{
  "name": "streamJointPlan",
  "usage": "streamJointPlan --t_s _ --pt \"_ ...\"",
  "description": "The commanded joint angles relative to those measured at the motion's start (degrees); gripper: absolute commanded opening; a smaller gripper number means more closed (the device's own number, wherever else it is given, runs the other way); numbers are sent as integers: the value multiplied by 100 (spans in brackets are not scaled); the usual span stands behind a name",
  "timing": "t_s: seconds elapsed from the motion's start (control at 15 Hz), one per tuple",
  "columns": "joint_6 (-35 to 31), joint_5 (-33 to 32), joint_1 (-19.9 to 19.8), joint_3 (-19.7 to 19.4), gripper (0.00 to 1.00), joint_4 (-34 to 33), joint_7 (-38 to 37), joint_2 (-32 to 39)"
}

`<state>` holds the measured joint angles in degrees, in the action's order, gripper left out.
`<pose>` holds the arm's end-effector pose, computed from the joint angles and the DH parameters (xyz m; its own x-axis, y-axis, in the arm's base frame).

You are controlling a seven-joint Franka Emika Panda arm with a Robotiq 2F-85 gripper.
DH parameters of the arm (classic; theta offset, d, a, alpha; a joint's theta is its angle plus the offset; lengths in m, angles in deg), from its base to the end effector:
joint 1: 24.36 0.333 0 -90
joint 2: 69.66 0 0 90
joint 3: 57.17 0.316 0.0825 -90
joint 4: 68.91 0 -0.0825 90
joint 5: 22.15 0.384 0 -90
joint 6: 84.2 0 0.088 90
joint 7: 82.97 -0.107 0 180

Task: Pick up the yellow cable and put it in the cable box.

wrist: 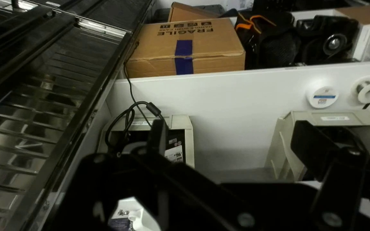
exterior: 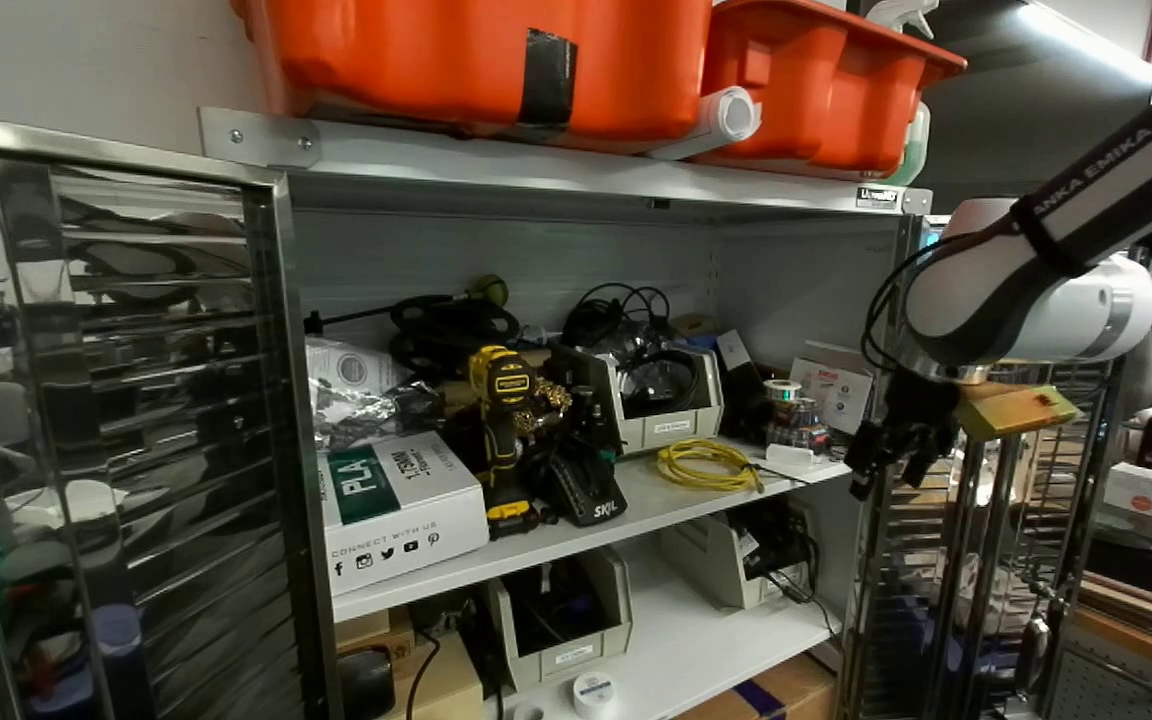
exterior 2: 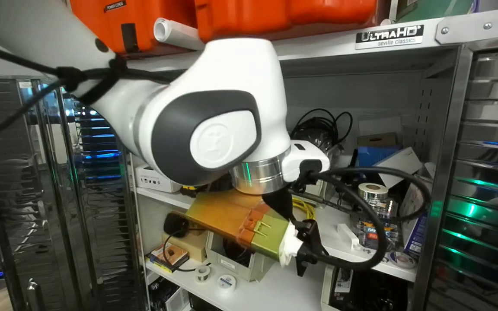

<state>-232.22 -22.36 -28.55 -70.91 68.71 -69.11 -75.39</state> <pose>0.4812 -0.1562 0.3809 0.9603 -0.0614 0.2721 -0.0765 -0.9960 0.0455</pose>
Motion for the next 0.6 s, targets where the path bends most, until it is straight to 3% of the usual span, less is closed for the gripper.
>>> streamJointPlan --t_s 0.0,0.33,0.53 --pt "-621 592 -107 192 100 -527 -480 764" --pt "-940 1262 -236 398 100 -1064 -1022 1460" --pt "-935 1155 -237 463 100 -1450 -1497 1755"
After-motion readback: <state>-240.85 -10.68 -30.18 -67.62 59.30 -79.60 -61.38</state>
